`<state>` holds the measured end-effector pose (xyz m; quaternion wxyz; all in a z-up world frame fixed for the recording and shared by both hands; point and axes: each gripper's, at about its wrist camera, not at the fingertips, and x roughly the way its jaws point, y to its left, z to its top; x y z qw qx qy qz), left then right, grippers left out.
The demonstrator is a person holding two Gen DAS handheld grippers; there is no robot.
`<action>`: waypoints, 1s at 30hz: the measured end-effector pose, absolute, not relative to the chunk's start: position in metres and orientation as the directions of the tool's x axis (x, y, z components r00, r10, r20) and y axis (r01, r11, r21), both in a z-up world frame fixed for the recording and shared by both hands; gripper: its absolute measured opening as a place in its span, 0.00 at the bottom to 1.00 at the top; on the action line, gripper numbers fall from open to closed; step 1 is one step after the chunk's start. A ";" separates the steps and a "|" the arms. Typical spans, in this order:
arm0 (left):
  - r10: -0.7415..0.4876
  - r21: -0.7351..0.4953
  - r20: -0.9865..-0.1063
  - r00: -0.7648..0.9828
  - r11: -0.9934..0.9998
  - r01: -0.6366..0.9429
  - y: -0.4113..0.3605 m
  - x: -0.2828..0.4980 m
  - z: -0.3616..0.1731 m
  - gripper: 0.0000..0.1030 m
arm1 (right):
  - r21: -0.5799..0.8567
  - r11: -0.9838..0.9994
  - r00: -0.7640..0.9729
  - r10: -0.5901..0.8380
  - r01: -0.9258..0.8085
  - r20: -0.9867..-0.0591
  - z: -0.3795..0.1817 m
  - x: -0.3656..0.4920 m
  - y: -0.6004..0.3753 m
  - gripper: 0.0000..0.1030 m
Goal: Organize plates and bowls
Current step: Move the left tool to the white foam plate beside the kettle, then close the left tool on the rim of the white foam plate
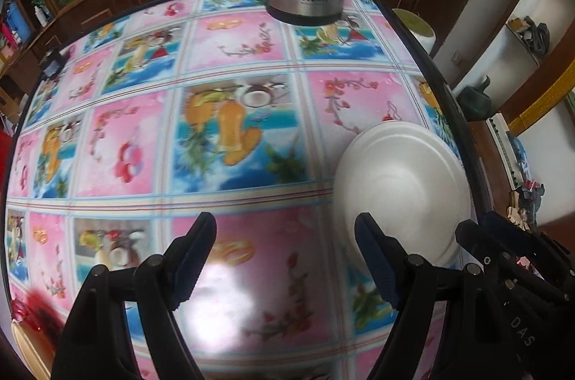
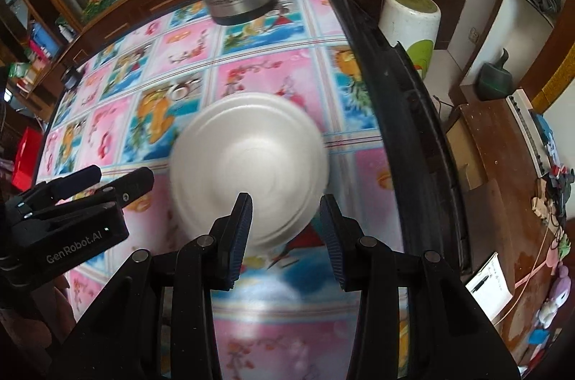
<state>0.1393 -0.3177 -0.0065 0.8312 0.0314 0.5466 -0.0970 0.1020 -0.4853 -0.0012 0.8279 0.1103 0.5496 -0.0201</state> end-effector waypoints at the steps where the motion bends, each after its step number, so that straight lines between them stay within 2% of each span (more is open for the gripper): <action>1: -0.125 -0.053 -0.918 0.377 0.979 0.197 -0.321 0.141 -0.009 0.77 | 0.158 0.975 0.390 0.086 0.156 -0.917 -0.004 0.105 -0.489 0.37; 21: -0.111 -0.041 -0.935 0.338 0.978 0.206 -0.350 0.159 -0.039 0.77 | 0.179 0.978 0.337 0.135 0.104 -0.932 -0.037 0.132 -0.499 0.37; 25: -0.126 -0.056 -0.934 0.335 0.976 0.211 -0.351 0.160 -0.040 0.76 | 0.181 0.978 0.334 0.137 0.103 -0.932 -0.039 0.133 -0.499 0.30; 27: -0.135 -0.065 -0.934 0.330 0.974 0.215 -0.351 0.160 -0.041 0.65 | 0.185 0.978 0.336 0.143 0.099 -0.931 -0.039 0.133 -0.499 0.25; 29: -0.140 -0.074 -0.938 0.318 0.975 0.210 -0.351 0.161 -0.043 0.44 | 0.188 0.978 0.338 0.146 0.095 -0.930 -0.039 0.132 -0.498 0.18; 30: -0.133 -0.071 -0.941 0.311 0.977 0.203 -0.350 0.161 -0.045 0.39 | 0.190 0.977 0.337 0.148 0.095 -0.930 -0.040 0.132 -0.498 0.17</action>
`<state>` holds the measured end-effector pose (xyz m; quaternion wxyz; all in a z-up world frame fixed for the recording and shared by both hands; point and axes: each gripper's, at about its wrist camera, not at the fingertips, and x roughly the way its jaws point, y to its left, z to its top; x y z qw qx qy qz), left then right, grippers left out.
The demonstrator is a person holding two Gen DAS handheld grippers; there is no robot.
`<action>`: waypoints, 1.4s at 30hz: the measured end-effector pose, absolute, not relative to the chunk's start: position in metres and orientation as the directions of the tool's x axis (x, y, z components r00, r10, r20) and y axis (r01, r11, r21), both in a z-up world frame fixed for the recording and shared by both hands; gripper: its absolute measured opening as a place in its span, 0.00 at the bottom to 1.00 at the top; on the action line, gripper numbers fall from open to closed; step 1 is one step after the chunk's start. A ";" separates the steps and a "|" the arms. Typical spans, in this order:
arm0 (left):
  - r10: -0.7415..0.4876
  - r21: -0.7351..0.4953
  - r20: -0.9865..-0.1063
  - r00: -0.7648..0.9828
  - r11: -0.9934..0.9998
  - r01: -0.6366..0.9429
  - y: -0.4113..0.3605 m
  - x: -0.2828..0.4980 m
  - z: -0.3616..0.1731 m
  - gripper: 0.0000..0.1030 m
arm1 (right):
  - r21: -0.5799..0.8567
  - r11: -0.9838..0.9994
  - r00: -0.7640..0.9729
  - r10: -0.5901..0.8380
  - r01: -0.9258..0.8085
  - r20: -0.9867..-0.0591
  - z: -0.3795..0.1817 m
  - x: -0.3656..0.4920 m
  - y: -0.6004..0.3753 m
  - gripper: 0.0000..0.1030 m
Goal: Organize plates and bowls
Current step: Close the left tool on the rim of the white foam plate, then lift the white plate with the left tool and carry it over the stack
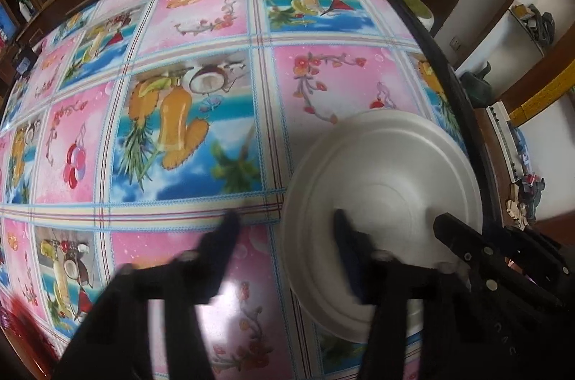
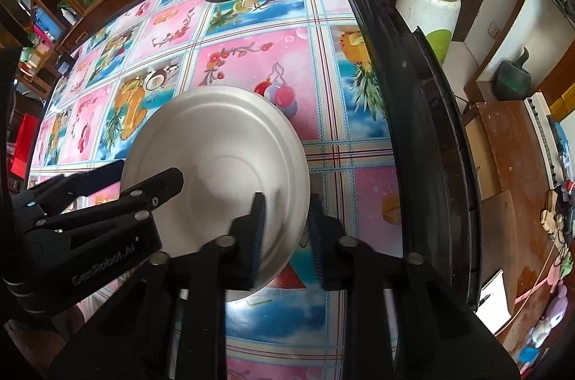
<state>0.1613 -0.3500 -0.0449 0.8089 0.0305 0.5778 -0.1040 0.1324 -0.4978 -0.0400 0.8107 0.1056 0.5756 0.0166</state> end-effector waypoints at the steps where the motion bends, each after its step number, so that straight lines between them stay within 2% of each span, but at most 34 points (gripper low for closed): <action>1: -0.132 -0.071 -0.943 0.305 0.977 0.203 -0.350 0.162 -0.047 0.33 | 0.192 0.977 0.333 0.150 0.095 -0.931 -0.041 0.133 -0.498 0.17; 3: -0.146 -0.084 -0.943 0.298 0.974 0.209 -0.350 0.162 -0.048 0.32 | 0.202 0.975 0.328 0.161 0.095 -0.931 -0.045 0.133 -0.497 0.14; 7: -0.154 -0.088 -0.942 0.299 0.971 0.223 -0.353 0.161 -0.046 0.18 | 0.213 0.973 0.335 0.171 0.091 -0.927 -0.045 0.132 -0.495 0.14; 28: -0.140 -0.085 -0.939 0.314 0.979 0.183 -0.324 0.143 -0.028 0.18 | 0.215 0.976 0.338 0.188 0.044 -0.922 -0.028 0.119 -0.467 0.13; 42: -0.103 -0.072 -0.943 0.317 0.992 0.107 -0.216 0.094 -0.009 0.18 | 0.216 0.975 0.326 0.222 -0.054 -0.919 -0.005 0.080 -0.365 0.14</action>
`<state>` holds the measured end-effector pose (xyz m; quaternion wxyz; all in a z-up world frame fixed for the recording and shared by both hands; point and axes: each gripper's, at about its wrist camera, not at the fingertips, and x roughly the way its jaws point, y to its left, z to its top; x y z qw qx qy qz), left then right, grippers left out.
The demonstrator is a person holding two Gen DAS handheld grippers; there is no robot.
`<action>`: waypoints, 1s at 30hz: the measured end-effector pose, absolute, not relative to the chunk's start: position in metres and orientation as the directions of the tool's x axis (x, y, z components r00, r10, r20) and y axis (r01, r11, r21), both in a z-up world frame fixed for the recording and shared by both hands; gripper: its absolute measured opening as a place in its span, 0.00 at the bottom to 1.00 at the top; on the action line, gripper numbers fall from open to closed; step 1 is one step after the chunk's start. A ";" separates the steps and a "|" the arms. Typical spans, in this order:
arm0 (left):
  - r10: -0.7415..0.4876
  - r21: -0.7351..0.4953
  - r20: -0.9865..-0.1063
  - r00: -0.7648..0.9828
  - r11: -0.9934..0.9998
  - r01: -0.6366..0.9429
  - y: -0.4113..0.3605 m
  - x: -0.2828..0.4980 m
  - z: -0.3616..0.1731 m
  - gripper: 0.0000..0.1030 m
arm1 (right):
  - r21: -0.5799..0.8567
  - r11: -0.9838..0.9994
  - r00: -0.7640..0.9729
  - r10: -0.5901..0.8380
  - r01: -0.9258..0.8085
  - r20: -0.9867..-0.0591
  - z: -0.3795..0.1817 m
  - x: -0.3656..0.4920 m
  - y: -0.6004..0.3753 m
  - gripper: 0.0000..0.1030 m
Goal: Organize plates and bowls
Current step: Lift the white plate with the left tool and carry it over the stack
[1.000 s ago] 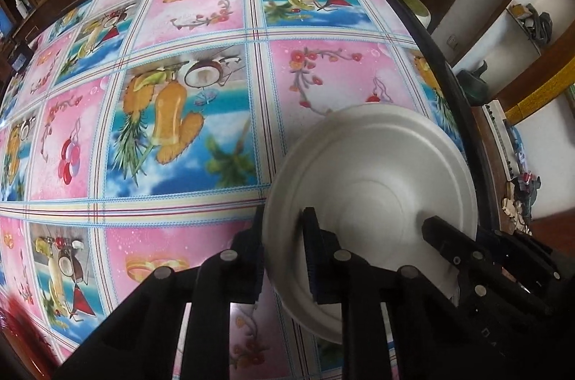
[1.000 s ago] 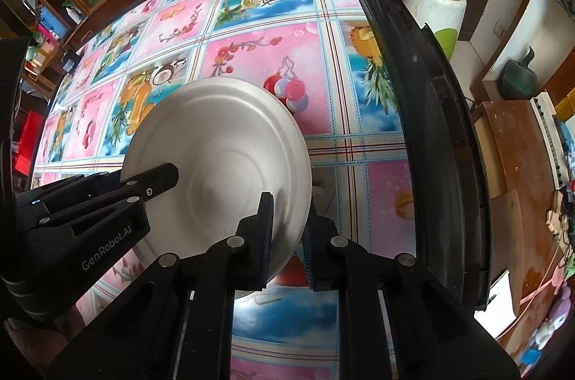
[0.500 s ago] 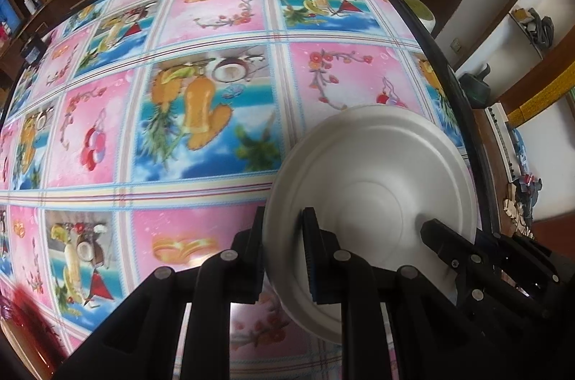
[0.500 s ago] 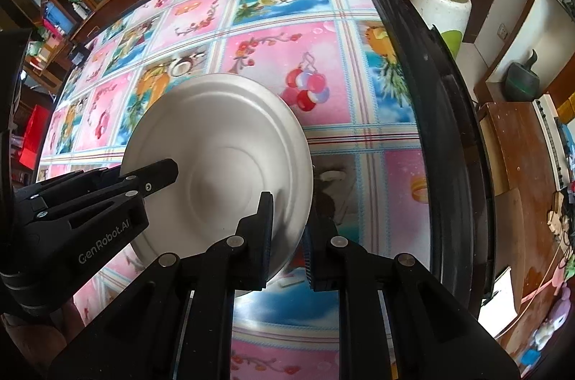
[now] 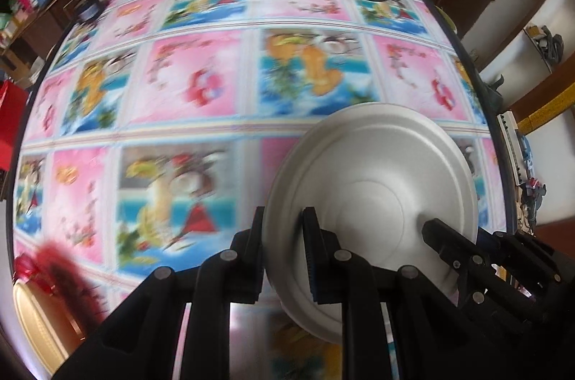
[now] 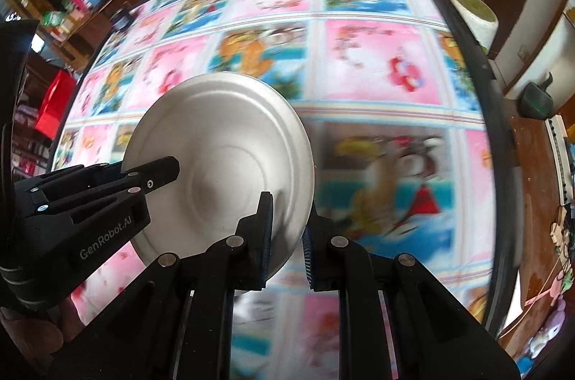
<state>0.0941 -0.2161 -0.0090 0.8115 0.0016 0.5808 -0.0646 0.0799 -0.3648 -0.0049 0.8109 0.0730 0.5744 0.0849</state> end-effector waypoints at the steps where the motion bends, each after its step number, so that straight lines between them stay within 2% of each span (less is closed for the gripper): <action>1: -0.100 -0.071 -0.943 0.319 0.992 0.101 -0.210 0.092 -0.008 0.18 | 0.216 0.974 0.326 0.225 -0.065 -0.918 -0.003 0.076 -0.354 0.14; 15: -0.062 -0.076 -0.931 0.360 0.997 -0.023 -0.086 0.030 0.027 0.18 | 0.207 0.953 0.335 0.273 -0.221 -0.902 0.038 0.032 -0.231 0.15; 30: 0.026 -0.072 -0.910 0.413 0.973 -0.220 0.048 -0.038 0.057 0.19 | 0.187 0.862 0.306 0.359 -0.472 -0.882 0.077 -0.012 -0.090 0.17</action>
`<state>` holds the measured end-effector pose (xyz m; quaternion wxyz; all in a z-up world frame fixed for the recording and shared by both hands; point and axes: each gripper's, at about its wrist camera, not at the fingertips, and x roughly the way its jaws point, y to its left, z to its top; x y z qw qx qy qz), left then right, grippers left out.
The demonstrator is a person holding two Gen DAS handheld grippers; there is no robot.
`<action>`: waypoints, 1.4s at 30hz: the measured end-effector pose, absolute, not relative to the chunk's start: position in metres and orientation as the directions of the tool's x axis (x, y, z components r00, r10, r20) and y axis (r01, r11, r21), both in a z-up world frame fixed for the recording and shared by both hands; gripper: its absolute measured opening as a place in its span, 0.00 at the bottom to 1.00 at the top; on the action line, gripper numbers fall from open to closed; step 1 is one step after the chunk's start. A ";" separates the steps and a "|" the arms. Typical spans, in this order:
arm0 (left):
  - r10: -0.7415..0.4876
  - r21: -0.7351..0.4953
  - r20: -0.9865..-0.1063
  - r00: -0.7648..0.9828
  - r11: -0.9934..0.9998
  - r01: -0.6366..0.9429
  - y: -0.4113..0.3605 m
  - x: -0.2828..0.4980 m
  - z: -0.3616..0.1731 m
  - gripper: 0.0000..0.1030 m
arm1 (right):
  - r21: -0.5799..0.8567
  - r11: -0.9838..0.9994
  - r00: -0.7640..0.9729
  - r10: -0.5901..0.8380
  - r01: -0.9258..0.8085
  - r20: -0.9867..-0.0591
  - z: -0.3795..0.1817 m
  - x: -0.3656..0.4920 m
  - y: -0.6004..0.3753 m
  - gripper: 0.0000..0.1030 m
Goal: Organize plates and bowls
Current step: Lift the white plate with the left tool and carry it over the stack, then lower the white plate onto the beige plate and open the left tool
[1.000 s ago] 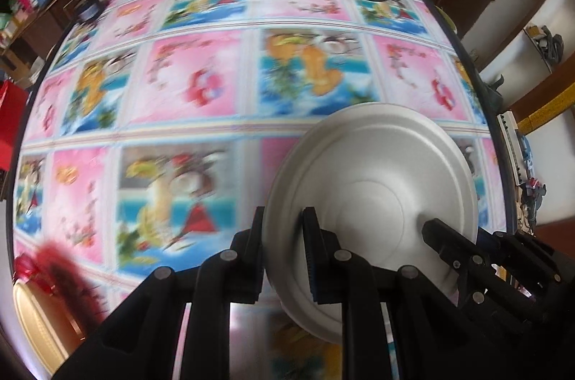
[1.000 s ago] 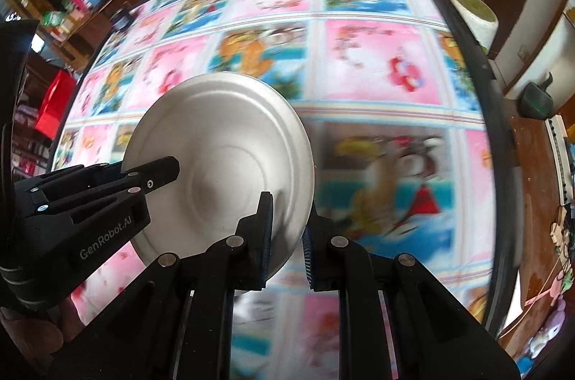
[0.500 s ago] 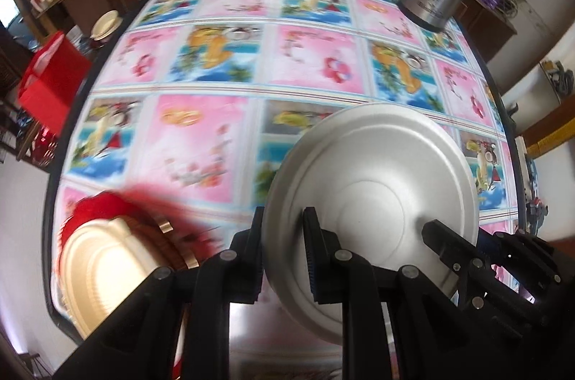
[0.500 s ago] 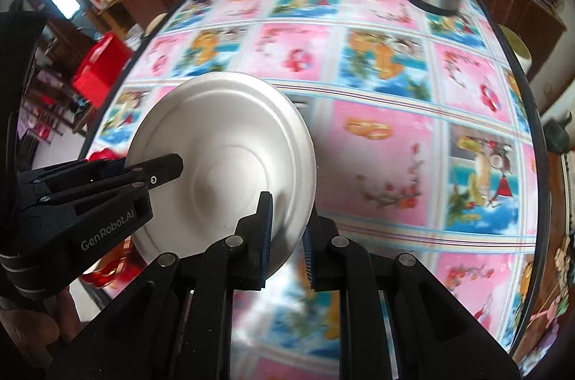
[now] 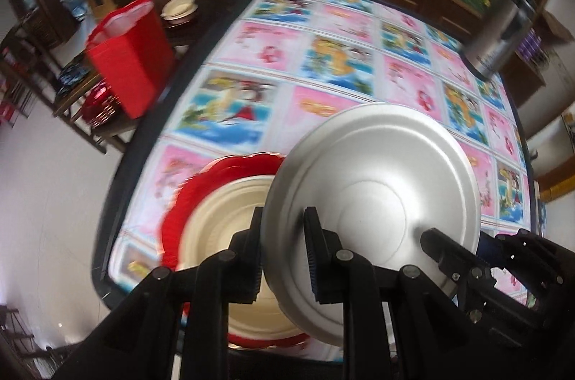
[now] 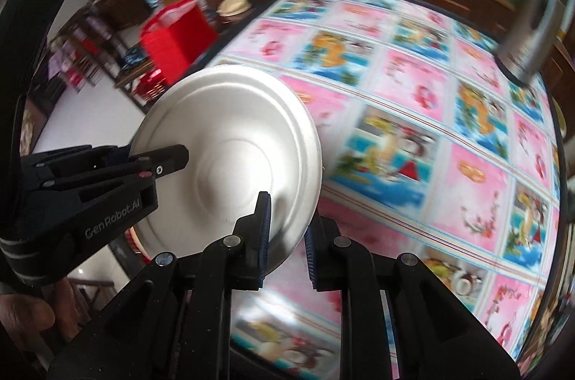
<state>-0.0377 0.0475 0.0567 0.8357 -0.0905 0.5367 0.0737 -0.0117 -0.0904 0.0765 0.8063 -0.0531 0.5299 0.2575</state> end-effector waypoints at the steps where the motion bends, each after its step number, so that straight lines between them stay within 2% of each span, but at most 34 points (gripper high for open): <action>1: 0.033 -0.070 -0.911 0.412 0.970 -0.232 0.053 -0.040 0.056 0.19 | 0.184 0.851 0.297 0.363 -0.491 -0.883 0.076 -0.015 -0.079 0.17; 15: 0.064 -0.041 -0.938 0.341 0.955 -0.293 0.089 -0.064 0.015 0.20 | 0.174 0.810 0.198 0.335 -0.559 -0.921 0.040 -0.032 -0.032 0.18; 34: 0.124 0.008 -0.918 0.376 0.955 -0.295 0.092 -0.067 0.000 0.25 | 0.163 0.806 0.199 0.327 -0.570 -0.924 0.027 -0.033 -0.021 0.19; 42: 0.114 -0.015 -0.920 0.376 0.946 -0.323 0.101 -0.068 -0.007 0.26 | 0.180 0.809 0.205 0.346 -0.559 -0.916 0.028 -0.033 -0.027 0.19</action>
